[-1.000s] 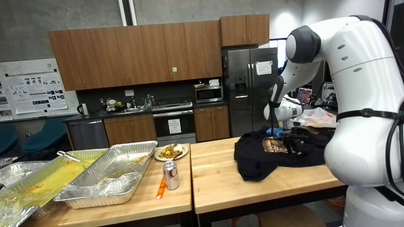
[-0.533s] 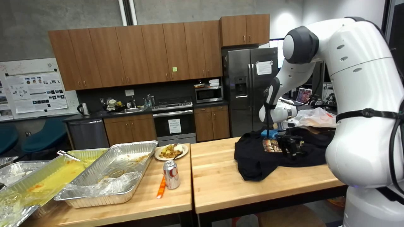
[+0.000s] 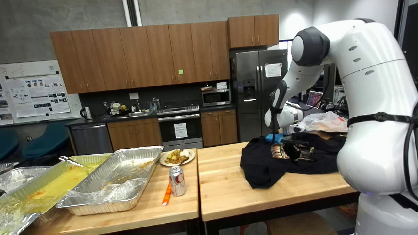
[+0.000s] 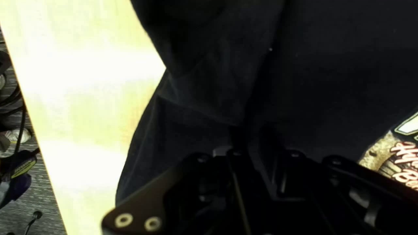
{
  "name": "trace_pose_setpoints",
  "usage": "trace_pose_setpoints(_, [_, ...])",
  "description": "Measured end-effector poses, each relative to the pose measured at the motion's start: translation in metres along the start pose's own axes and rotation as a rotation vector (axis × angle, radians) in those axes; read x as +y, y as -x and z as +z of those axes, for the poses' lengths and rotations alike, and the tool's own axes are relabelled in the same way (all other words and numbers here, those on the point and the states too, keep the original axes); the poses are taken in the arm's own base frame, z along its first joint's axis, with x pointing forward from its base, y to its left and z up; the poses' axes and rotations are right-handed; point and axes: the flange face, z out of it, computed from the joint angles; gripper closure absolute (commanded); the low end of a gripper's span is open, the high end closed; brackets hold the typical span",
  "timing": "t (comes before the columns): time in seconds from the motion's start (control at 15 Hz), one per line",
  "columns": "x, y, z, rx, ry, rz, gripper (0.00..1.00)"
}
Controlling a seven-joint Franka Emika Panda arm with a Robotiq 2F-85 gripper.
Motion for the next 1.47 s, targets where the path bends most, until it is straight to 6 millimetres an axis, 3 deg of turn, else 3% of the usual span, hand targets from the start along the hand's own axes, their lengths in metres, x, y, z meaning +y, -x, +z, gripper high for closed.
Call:
trace_pose_setpoints(0.47, [-0.005,0.021,-0.003,-0.057,-0.018,-0.054,1.0])
trace_pose_setpoints(1.07, [-0.018,0.102,-0.022,-0.073,-0.059,-0.26,1.0])
trace_pose_setpoints(1.13, [-0.02,0.108,-0.024,-0.072,-0.063,-0.276,0.74])
trace_pose_setpoints(1.27, [-0.023,0.117,-0.027,-0.073,-0.072,-0.299,0.68])
trace_pose_setpoints(1.47, [-0.027,0.117,-0.032,-0.07,-0.086,-0.295,0.49])
